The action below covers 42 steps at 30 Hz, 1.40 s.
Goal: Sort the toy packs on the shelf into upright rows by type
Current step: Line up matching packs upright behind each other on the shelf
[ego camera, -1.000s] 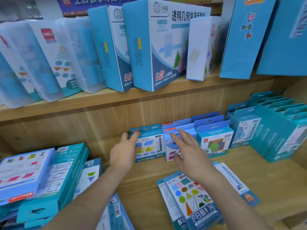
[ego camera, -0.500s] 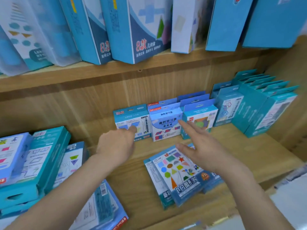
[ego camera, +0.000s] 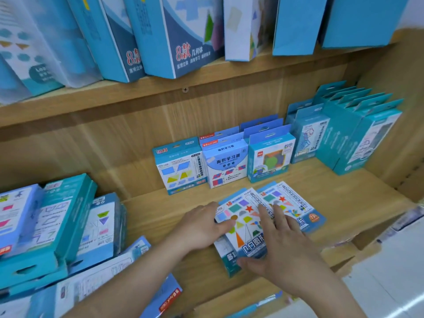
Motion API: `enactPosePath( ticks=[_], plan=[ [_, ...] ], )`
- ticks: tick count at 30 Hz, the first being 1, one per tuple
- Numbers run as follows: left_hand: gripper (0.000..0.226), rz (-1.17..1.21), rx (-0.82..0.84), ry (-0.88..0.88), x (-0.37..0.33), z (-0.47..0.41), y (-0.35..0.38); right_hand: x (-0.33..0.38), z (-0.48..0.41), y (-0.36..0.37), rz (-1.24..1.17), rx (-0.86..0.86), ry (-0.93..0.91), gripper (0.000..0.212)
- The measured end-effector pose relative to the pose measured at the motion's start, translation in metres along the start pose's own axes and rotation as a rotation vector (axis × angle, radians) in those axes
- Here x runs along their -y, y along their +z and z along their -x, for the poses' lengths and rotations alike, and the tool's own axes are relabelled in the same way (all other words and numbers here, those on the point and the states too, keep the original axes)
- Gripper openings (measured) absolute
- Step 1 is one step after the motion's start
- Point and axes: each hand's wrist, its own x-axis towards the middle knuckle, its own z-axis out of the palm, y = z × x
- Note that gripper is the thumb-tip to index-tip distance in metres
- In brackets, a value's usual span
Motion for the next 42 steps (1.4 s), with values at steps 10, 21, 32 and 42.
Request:
enactPosePath(
  ticks=[10, 21, 32, 42],
  plan=[
    [0.019, 0.922, -0.13, -0.052, -0.01, 0.027, -0.011, 0.004, 0.013, 0.001, -0.196, -0.271, -0.069, 0.119],
    [0.031, 1.034, -0.371, 0.195, 0.0, 0.076, -0.057, 0.008, -0.001, -0.015, -0.816, -0.389, -0.335, 0.083],
    [0.06, 0.52, -0.418, 0.175, 0.037, 0.116, -0.083, 0.048, -0.023, -0.015, -0.693, -0.262, -0.533, 0.038],
    [0.031, -0.022, -0.634, -0.029, 0.056, 0.117, -0.114, 0.074, -0.042, -0.019, -0.63, -0.246, -0.615, 0.045]
  ],
)
